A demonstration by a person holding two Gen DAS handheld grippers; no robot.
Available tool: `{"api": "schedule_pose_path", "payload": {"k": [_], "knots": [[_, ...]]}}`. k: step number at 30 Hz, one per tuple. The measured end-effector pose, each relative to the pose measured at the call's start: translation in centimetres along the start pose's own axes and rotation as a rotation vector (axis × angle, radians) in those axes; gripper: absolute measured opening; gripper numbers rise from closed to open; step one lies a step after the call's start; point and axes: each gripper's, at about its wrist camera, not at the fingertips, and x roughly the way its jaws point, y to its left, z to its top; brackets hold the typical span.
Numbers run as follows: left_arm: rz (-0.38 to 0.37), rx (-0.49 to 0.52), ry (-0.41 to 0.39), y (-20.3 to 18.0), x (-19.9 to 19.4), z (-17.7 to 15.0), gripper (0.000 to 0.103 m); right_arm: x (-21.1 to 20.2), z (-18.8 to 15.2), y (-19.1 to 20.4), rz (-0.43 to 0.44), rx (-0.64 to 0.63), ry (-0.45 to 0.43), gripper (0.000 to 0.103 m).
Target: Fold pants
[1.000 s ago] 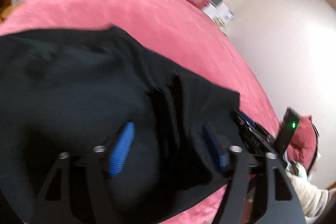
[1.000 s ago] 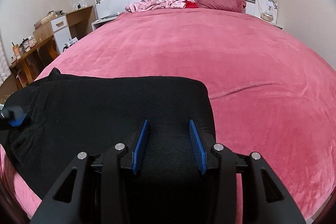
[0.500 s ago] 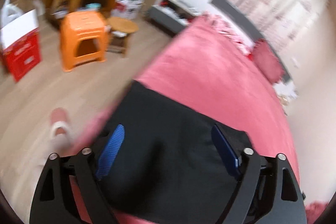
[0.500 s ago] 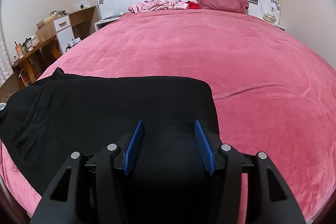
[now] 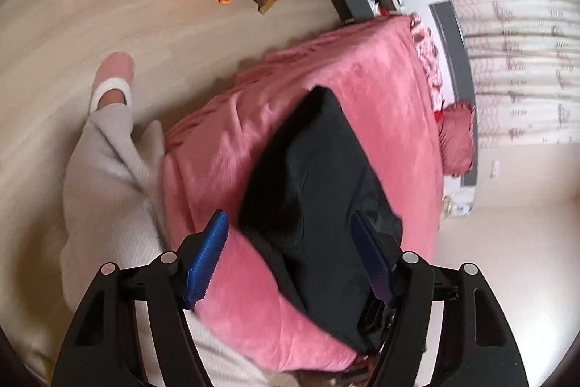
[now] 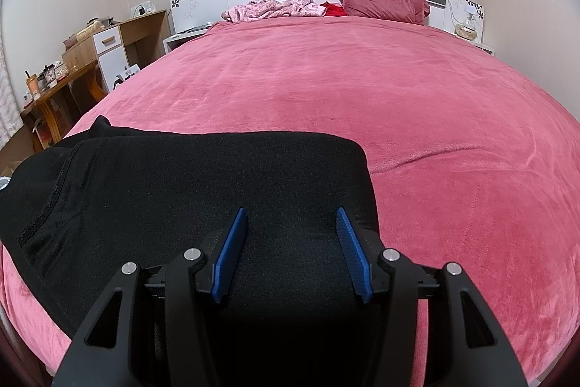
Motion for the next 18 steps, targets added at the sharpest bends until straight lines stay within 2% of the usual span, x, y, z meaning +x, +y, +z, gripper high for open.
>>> {"api": "schedule_pose_path", "payload": {"k": [5,8,12,14,16,18], "knots": [[0.003,0.004,0.091,-0.1,2.0,-1.6,0.071,0.0,0.0,-0.1,0.001,0.000,0.000,0.052],[0.038,0.053,0.067,-0.9,3.2,-2.0,0.076,0.0,0.0,-0.1,0.000,-0.001,0.000,0.052],[0.057,0.064,-0.028,-0.8,4.1,-1.4,0.077,0.0,0.0,-0.1,0.001,0.000,0.000,0.053],[0.069,0.032,-0.083,-0.1,4.6,-1.1,0.065,0.0,0.0,-0.1,0.001,-0.001,0.000,0.053],[0.115,0.013,-0.101,0.3,5.1,-0.9,0.029,0.0,0.0,-0.1,0.001,-0.001,0.000,0.053],[0.128,0.020,-0.114,0.2,5.2,-1.0,0.026,0.0,0.0,-0.1,0.001,-0.001,0.000,0.053]]}}
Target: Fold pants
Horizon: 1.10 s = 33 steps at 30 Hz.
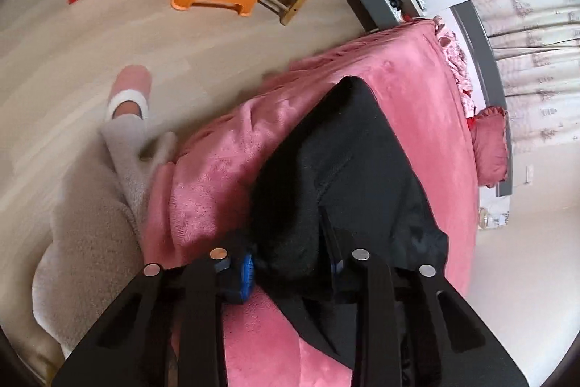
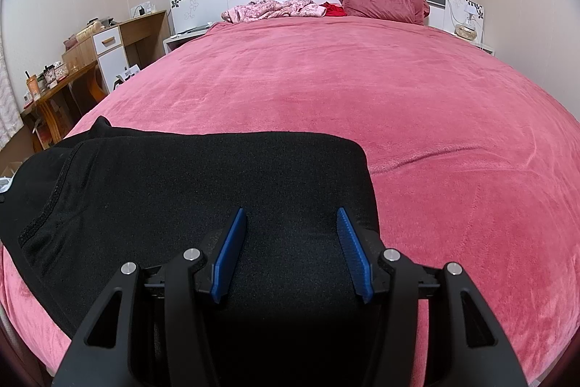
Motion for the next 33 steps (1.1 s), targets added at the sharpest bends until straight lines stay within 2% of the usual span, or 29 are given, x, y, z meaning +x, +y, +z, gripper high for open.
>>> {"api": "schedule_pose_path", "payload": {"k": [1,5,14,17,20,24,30,33], "knots": [[-0.013,0.028,-0.011,-0.4,-0.3,-0.1,0.022,0.0,0.0,0.0,0.001,0.001,0.000,0.053],[-0.060,0.124,-0.044,-2.3,-1.4,-0.4,0.019,0.0,0.0,0.0,0.006,0.001,0.000,0.055],[-0.192,0.187,-0.117,-6.1,-3.8,-1.7,0.015,-0.1,0.1,0.0,0.018,-0.001,0.001,0.058],[-0.272,0.235,-0.138,-8.6,-5.2,-2.4,0.015,-0.3,0.2,0.4,0.013,-0.012,0.007,0.066],[-0.357,0.321,-0.144,-12.1,-6.5,-3.7,0.015,-0.7,0.5,0.8,-0.001,-0.028,0.015,0.079],[-0.454,0.429,-0.096,-16.5,-6.8,-5.9,0.015,-1.6,1.1,0.7,0.017,0.011,0.012,0.081],[-0.518,0.559,0.017,-21.8,-4.9,-9.7,0.015,-2.9,2.4,0.3,0.059,0.090,-0.024,0.081],[-0.542,0.606,0.089,-23.6,-3.2,-12.0,0.015,-3.0,2.9,0.5,0.126,0.127,-0.017,0.081]]}}
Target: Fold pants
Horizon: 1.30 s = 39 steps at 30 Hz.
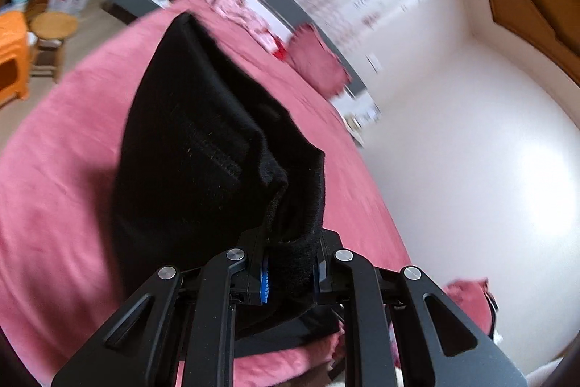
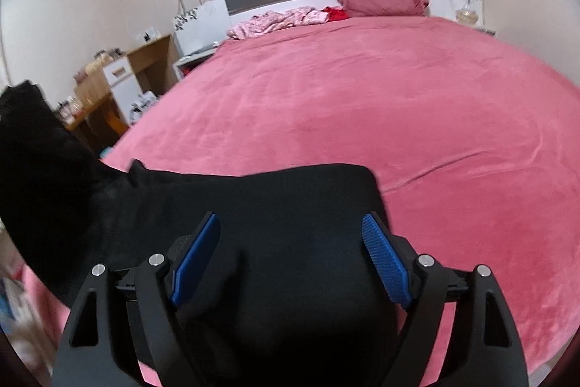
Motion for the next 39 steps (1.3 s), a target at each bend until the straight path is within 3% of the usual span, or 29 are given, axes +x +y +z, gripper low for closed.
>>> {"api": "schedule_pose_path", "payload": {"k": [6,10,12,15,17,20,21,25,28,31,33,37,39], "knots": [[-0.063,0.068,0.166,-2.3,5.6,-3.4,0.015,-0.2,0.7,1.0,0.148,0.058,0.025,0.081],[-0.086,0.131,0.297,-3.1,9.9,-6.2,0.015,0.2,0.6,0.2,0.260,0.187,0.061,0.081],[-0.081,0.170,0.365,-2.9,12.2,-8.0,0.015,0.6,0.4,-0.4,0.315,0.253,0.085,0.081],[-0.005,0.247,0.438,-2.2,14.6,-10.6,0.015,1.0,-0.1,-0.8,0.395,0.314,0.122,0.071],[0.024,0.268,0.460,-1.8,15.1,-11.5,0.021,1.1,-0.3,-0.9,0.428,0.339,0.138,0.070],[-0.045,0.252,0.473,-1.4,14.4,-11.8,0.055,1.0,-0.5,-0.9,0.442,0.363,0.152,0.071],[-0.076,0.251,0.467,-1.7,13.8,-11.7,0.066,0.9,-0.5,-0.9,0.447,0.367,0.157,0.071],[-0.114,0.277,0.332,-1.8,10.6,-9.4,0.067,0.6,-0.3,-0.7,0.484,0.386,0.185,0.073],[-0.040,0.215,0.195,0.3,7.8,-7.8,0.070,0.7,-0.5,-0.4,0.495,0.393,0.215,0.074],[0.090,0.094,0.061,3.8,5.6,-5.3,0.070,0.6,-0.7,0.3,0.481,0.369,0.262,0.074],[0.215,0.041,-0.011,6.5,3.8,-4.4,0.070,0.6,-1.0,1.3,0.468,0.332,0.302,0.074],[0.375,-0.026,-0.053,11.2,2.5,-4.2,0.070,0.7,-1.7,4.0,0.380,0.223,0.344,0.074],[0.401,-0.052,-0.031,12.3,2.8,-4.6,0.070,0.8,-2.0,5.5,0.331,0.153,0.357,0.061]]}}
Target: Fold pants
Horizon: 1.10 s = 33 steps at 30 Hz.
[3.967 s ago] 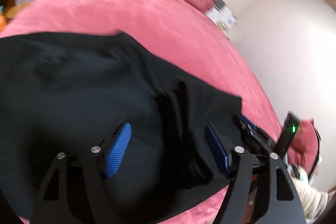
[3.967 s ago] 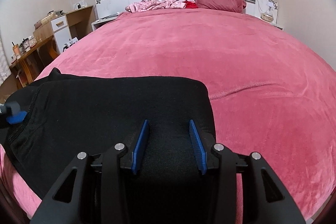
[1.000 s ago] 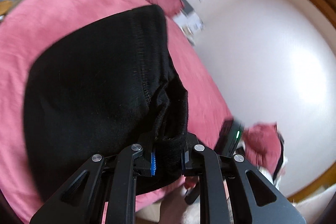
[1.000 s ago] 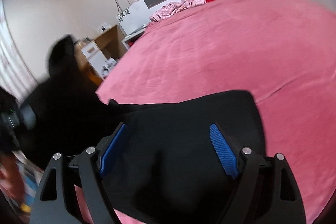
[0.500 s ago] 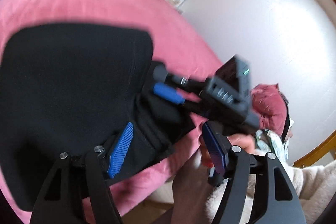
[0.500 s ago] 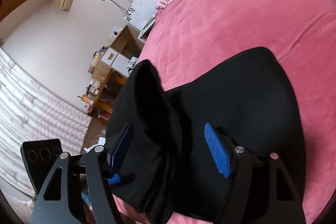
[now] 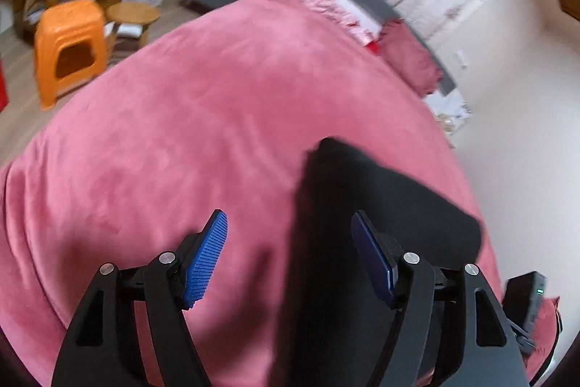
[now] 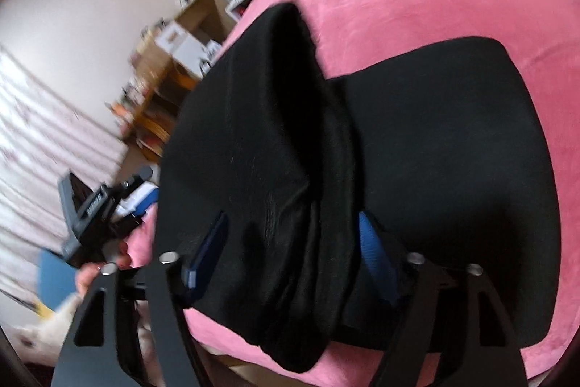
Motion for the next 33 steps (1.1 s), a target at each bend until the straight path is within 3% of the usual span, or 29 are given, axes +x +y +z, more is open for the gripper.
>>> {"api": "schedule_pose_path", "payload": {"k": [2,7,12,17,21,26,33], "knots": [[0.000,0.009,0.028,0.0,0.8,-0.4,0.070,0.7,-0.3,1.0,-0.042,-0.032,0.010,0.038],[0.033,0.161,0.021,-2.3,1.3,-2.1,0.070,-0.4,0.0,1.9,-0.042,-0.046,-0.024,0.015],[-0.005,0.222,-0.027,-4.2,0.6,-1.9,0.070,-5.5,1.4,1.2,0.063,0.007,-0.127,0.013],[0.017,0.535,-0.099,-10.4,0.8,-4.0,0.070,-9.7,2.0,-1.0,0.059,0.020,-0.180,0.012],[0.014,0.692,-0.065,-14.0,2.8,-5.6,0.070,-11.1,1.9,-4.0,0.003,0.052,-0.197,0.012],[0.019,0.819,0.018,-16.8,5.9,-7.9,0.070,-11.2,1.6,-9.1,-0.013,0.179,-0.191,0.012],[0.086,0.869,0.078,-16.8,9.2,-9.1,0.075,-8.4,0.8,-13.3,-0.047,0.238,-0.166,0.015]]}}
